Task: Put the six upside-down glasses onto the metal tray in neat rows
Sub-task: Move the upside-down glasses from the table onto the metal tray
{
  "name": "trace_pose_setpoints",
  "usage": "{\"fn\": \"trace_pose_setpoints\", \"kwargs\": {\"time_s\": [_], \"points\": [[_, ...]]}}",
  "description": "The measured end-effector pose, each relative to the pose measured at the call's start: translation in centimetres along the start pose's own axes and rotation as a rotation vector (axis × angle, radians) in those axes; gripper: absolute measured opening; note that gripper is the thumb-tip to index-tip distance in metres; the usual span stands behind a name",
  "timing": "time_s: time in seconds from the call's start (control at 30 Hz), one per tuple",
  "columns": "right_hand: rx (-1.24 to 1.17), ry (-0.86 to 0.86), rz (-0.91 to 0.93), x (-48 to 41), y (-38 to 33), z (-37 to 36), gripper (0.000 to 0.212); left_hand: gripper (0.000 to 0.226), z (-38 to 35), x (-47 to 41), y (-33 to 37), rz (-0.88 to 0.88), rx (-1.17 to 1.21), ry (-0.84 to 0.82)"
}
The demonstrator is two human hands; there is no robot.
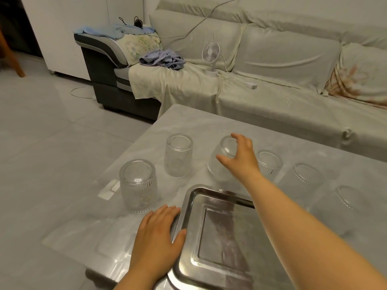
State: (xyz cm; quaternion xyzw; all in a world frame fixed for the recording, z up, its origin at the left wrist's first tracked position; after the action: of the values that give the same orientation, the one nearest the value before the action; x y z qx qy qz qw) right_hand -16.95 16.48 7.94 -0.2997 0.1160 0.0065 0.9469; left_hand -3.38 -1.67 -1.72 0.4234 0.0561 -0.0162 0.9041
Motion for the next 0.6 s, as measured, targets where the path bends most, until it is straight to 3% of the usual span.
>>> {"fn": "trace_pose_setpoints", "kwargs": {"time_s": [0.13, 0.23, 0.37, 0.6], "points": [[-0.251, 0.168, 0.021, 2.0, -1.0, 3.2, 0.068, 0.044, 0.0, 0.0, 0.1, -0.017, -0.001, -0.003], [-0.260, 0.011, 0.084, 3.8, -1.6, 4.0, 0.070, 0.042, 0.1, 0.0, 0.1, -0.015, 0.009, 0.005], [-0.084, -0.274, 0.198, 6.9, -2.2, 2.2, 0.075, 0.039, 0.2, 0.1, 0.6, -0.026, 0.029, 0.013], [-0.025, -0.311, 0.186, 8.5, -2.3, 0.4, 0.076, 0.038, 0.3, 0.3, 0.5, -0.020, 0.029, -0.002]]}}
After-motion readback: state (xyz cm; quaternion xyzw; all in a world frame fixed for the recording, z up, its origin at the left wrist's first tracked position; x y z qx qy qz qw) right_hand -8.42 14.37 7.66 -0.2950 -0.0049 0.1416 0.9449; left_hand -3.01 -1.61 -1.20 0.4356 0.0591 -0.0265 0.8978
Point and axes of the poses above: each hand's wrist, its own x-axis away from the middle knuckle, its own z-axis out of the back of the hand, y = z × x, the point moved 6 cm from there along -x, towards the middle knuckle, and after that the axes turned 10 degrees about x, right-handed, at the moved point
